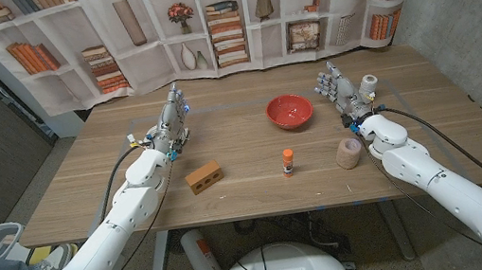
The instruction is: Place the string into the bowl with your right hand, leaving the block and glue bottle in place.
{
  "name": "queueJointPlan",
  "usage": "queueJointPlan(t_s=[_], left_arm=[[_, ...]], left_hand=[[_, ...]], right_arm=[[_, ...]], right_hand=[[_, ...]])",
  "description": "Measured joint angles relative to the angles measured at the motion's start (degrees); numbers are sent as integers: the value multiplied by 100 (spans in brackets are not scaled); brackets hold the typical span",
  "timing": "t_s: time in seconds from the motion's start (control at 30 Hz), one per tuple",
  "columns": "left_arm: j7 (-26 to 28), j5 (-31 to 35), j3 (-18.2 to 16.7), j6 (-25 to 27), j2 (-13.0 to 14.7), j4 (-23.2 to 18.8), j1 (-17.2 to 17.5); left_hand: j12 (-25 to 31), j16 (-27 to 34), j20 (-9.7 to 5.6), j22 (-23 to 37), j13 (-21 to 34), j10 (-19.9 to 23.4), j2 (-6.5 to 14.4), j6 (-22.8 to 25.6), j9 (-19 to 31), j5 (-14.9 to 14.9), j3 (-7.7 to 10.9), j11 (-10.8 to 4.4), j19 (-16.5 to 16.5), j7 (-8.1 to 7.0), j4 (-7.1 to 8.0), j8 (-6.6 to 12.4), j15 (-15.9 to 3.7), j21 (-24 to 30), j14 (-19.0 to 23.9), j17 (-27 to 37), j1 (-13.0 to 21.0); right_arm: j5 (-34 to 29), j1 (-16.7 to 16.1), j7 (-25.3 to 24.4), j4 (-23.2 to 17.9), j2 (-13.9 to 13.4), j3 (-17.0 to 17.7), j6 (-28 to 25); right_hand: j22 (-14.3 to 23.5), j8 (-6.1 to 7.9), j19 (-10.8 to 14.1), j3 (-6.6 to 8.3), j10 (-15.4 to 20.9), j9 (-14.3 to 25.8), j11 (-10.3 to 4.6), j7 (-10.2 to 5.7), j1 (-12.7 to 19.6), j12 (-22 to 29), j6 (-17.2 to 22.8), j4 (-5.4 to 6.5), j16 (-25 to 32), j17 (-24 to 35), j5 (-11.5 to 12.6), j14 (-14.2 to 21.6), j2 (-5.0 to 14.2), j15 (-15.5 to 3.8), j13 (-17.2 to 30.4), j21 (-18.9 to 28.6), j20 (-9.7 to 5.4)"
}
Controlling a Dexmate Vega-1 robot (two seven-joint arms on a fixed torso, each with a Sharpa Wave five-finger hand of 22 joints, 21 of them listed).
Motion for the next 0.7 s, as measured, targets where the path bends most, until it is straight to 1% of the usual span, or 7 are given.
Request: queueJointPlan(t_s=[0.13, 0.27, 0.33, 0.37, 0.5, 0.67, 0.7], left_arm=[[-71, 155, -113, 136, -66, -48, 37], [-169, 352, -364, 269, -238, -129, 112], [-205, 411, -376, 316, -247, -132, 116], [-237, 463, -460, 353, -317, -152, 136], [-300, 610, -601, 460, -419, -200, 167], [-348, 756, -721, 566, -503, -274, 198], [-359, 789, -750, 589, -523, -293, 206]], left_hand=[[0, 0, 0, 0, 0, 0, 23, 0, 0, 0, 0, 0, 0, 0, 0, 0, 0, 0, 0, -1, 22], [0, 0, 0, -1, 0, 0, 23, 1, 0, 0, 0, 0, 0, 0, 0, 0, 20, 0, -18, -1, 22], [-1, 0, 0, -1, 0, 0, 23, 1, -1, 29, 0, 0, 0, 0, 0, 0, 20, 0, -18, -1, 22], [-1, 0, 0, -1, 0, 0, 23, 1, -1, 34, 0, 0, 0, 0, 0, 0, 20, 0, -18, -1, 22], [-1, 0, 0, -1, 0, 0, 45, 1, -1, 39, 0, 0, 1, 0, -1, 0, 20, 0, -18, -1, 45], [-1, -1, 0, -1, -1, 0, 45, 2, -1, 39, 0, 0, 1, 0, -1, 0, 20, 0, -17, -1, 45], [-1, -1, 0, -1, -1, 0, 45, 1, -1, 39, 0, 0, 1, 0, -1, 0, 20, 0, -17, -1, 44]], right_arm=[[-6, 1, -6, -3, 20, -14, -15], [-21, 15, -11, -2, 38, -23, -43], [-21, 20, -12, 0, 43, -24, -44], [-25, 24, -12, 2, 47, -24, -47], [-33, 27, -17, 2, 52, -25, -47], [-42, 29, -22, -13, 52, -20, -47], [-44, 32, -22, -22, 53, -17, -46]], right_hand=[[0, 0, 0, 0, 0, 0, 0, -20, 0, 0, 20, 0, 0, 0, 0, 0, 0, 0, 0, 0, 0], [0, 0, 0, 0, 25, 0, -24, -20, 0, 0, 19, 0, 0, -1, 0, 0, 0, 0, 0, 0, 0], [-1, 0, -1, 0, 30, 0, -29, -20, 0, 0, 19, 0, 0, -1, 0, -1, 0, 0, -1, 0, 1], [-1, 0, -1, 0, 30, 0, -29, -20, 0, 0, 19, 0, 0, -1, 0, -1, 0, 0, -1, 0, 0], [-1, 0, -1, 0, 51, -1, -9, -20, 38, 0, 19, 0, 0, -1, 0, 31, 39, 31, -1, 0, 1], [-1, 0, -1, 24, 60, -1, 0, 1, 38, 0, 40, -24, 0, -1, 0, 62, 38, 1, -1, 0, 1], [-1, 0, -1, 24, 83, -1, -22, 1, 37, 0, 40, -24, 0, -1, 0, 62, 38, 1, -1, 0, 1]])
